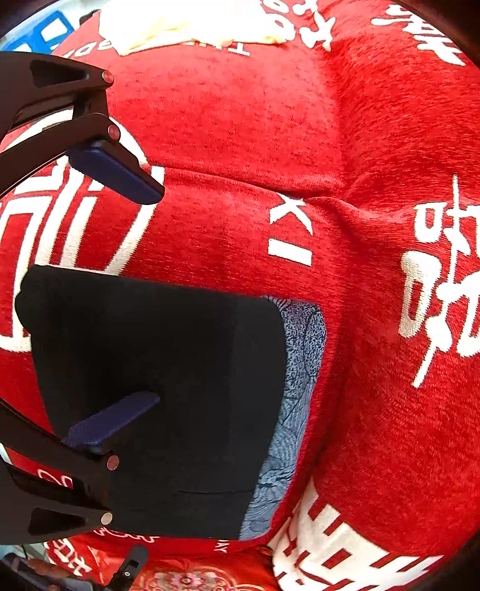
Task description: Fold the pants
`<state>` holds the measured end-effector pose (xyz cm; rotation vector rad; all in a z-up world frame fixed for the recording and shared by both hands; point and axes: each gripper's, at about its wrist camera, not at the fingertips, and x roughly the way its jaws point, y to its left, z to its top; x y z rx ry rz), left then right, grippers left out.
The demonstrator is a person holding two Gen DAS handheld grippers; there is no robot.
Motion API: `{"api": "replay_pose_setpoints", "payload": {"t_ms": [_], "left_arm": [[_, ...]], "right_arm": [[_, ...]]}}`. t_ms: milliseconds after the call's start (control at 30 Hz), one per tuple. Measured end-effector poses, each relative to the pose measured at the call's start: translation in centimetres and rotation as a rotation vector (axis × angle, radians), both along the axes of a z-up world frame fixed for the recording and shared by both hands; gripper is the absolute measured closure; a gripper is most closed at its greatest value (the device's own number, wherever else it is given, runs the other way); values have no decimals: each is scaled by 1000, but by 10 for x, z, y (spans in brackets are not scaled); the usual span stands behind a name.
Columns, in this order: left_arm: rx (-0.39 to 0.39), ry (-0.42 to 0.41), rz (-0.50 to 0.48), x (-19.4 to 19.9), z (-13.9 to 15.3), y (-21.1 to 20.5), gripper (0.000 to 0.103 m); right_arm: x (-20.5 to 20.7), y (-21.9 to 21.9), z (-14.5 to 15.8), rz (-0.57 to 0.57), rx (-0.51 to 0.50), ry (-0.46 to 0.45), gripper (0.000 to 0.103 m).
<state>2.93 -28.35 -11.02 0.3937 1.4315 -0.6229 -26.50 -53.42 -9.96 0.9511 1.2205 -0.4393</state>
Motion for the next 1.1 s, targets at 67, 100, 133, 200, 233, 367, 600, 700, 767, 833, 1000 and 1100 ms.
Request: {"api": "replay_pose_setpoints", "payload": {"t_ms": [67, 100, 133, 200, 233, 367, 600, 700, 767, 833, 1000, 1100], "left_arm": [[-5, 6, 5, 3, -3, -2, 1], [-8, 11, 8, 6, -5, -3, 1], [-12, 20, 9, 8, -6, -4, 1], [-23, 42, 12, 12, -9, -5, 1], [-26, 49, 10, 13, -10, -6, 1], [-26, 58, -9, 15, -16, -8, 1], [-115, 158, -62, 21, -26, -18, 1], [-128, 169, -117, 23, -30, -24, 1], [-137, 163, -152, 22, -31, -28, 1], [-143, 168, -173, 21, -33, -32, 1], [-155, 196, -185, 15, -45, -47, 1], [-168, 202, -183, 11, -50, -52, 1]], "right_arm": [[5, -3, -4, -5, 14, -20, 16], [6, -4, -6, -5, 19, -32, 16], [9, -6, -8, -4, 25, -40, 16], [13, -9, -14, -4, 45, -53, 16], [13, -12, -16, -6, 54, -57, 16], [16, -17, -27, -16, 100, -66, 16], [24, -22, -42, 47, 193, -133, 9], [35, -21, -49, 104, 222, -150, 9], [43, -19, -53, 139, 241, -165, 9], [51, -17, -57, 167, 255, -178, 9], [64, -14, -70, 203, 268, -186, 8], [65, -14, -71, 207, 264, -209, 8]]}}
